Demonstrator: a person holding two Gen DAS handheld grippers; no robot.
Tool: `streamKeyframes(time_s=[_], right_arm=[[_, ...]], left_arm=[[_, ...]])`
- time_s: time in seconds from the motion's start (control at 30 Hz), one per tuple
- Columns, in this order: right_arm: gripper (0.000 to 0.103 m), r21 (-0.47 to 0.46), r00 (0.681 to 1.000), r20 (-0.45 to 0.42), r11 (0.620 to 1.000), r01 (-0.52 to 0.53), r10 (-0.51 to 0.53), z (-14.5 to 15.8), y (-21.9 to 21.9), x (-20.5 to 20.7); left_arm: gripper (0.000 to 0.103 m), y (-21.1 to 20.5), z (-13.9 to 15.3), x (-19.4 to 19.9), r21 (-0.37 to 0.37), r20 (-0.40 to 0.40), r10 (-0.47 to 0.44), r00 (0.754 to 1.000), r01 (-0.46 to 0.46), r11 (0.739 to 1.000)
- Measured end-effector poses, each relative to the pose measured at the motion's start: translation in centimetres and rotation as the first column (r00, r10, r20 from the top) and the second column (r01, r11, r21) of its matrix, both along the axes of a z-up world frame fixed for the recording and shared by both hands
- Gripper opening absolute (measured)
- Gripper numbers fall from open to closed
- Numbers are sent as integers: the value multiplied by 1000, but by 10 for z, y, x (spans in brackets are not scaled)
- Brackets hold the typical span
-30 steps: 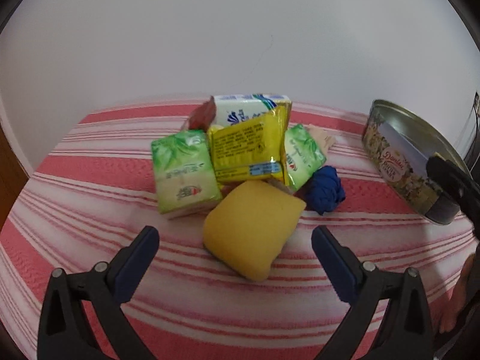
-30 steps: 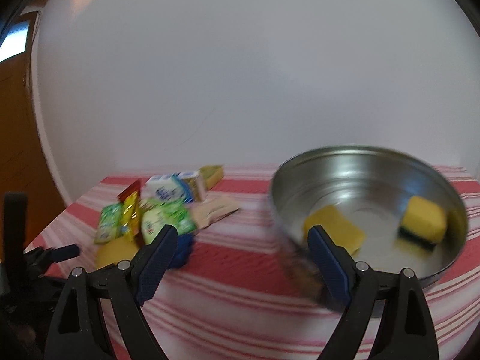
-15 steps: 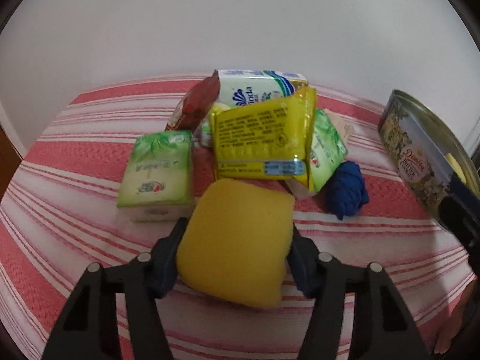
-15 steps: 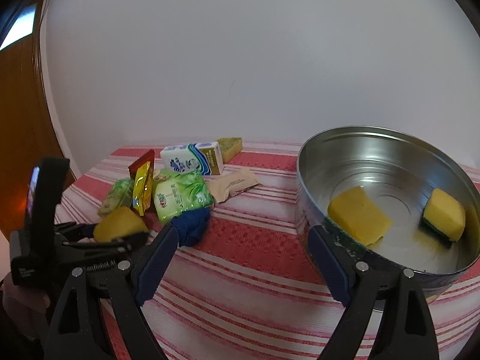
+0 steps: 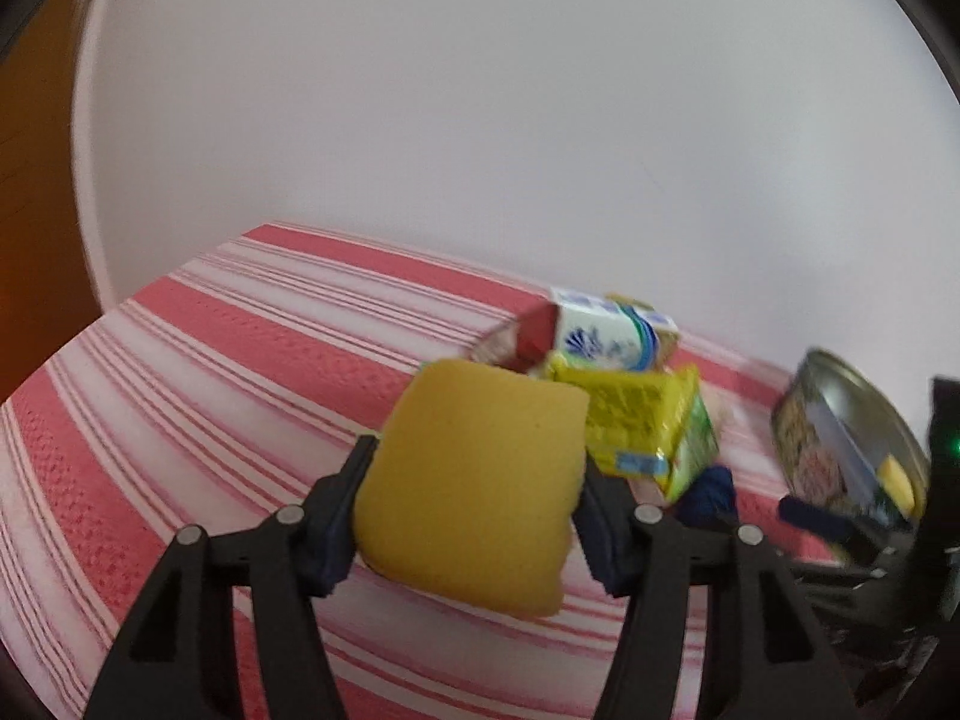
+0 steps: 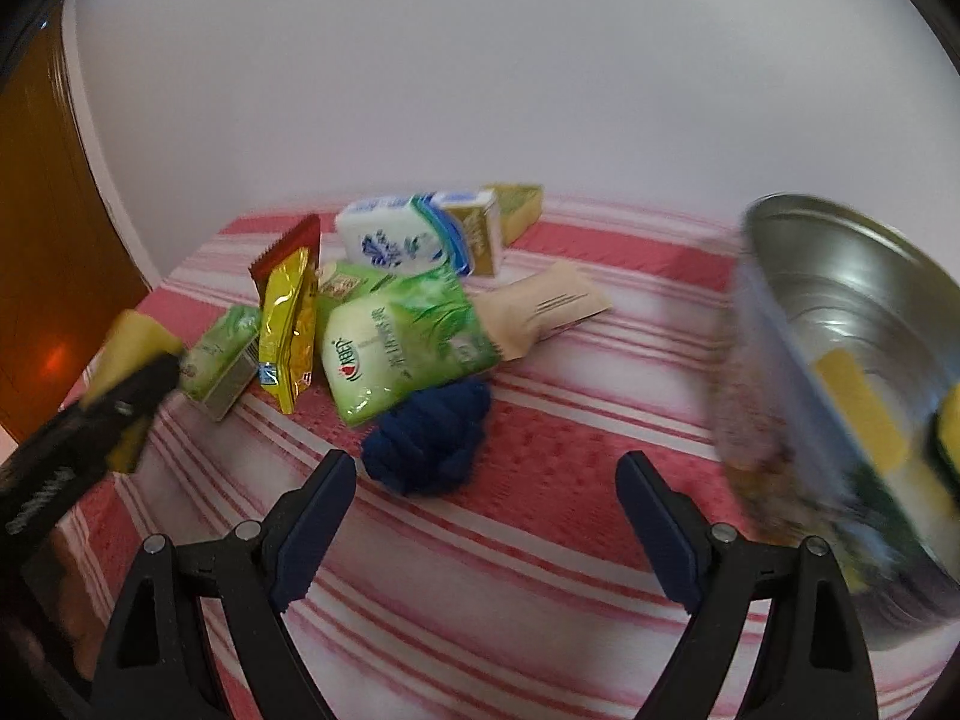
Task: Organize objects
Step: 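Grasp a yellow sponge with the left tool while the right tool grasps the blue cloth, then carry the sponge and blue cloth over the tin and release both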
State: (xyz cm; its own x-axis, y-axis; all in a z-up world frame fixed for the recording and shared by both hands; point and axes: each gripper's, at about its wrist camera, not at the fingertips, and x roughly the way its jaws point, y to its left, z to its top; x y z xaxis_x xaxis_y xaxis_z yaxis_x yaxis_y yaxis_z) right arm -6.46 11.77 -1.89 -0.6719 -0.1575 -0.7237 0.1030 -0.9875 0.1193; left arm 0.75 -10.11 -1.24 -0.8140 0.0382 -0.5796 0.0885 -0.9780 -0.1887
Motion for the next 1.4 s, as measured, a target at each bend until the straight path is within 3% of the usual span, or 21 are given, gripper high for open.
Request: streamKeyframes(time_s=[0.23,0.33,0.37,0.57,0.73,0.97,1.2,1.4], right_arm=[[88,19,998,63,1000,-4,3,-10,-18,-24],[62,24,999,49,1000,-16,15,-9,-18,-21],[48,34,999,47,999,-19,17,-9,-17,-20],[48,-15,999,22,1000,-26,26,-2,-4,-5],[48,-64,990,-134,997,-42,33,27,16,23],[48,-84,942,-334,995,-60,29,61,42,58],[48,-18,931,-364,999,33,-38,70,69,65],[48,15,919,-377,992,128,-113,75,103,66]], left_arm=[[60,-17,-12,-14,16,38,18,999,-18,1000],[61,-14,-13,-14,10,38,17,999,-17,1000],[61,-15,-13,-14,14,39,15,999,-15,1000],[61,-21,-15,-15,61,47,23,999,-25,998],[61,-23,-12,-11,72,18,16,1000,-18,997],[61,-10,-3,-4,60,-44,9,999,-6,998],[61,43,9,-5,40,-66,-84,994,87,995],[61,101,36,-8,8,-127,-185,975,187,982]])
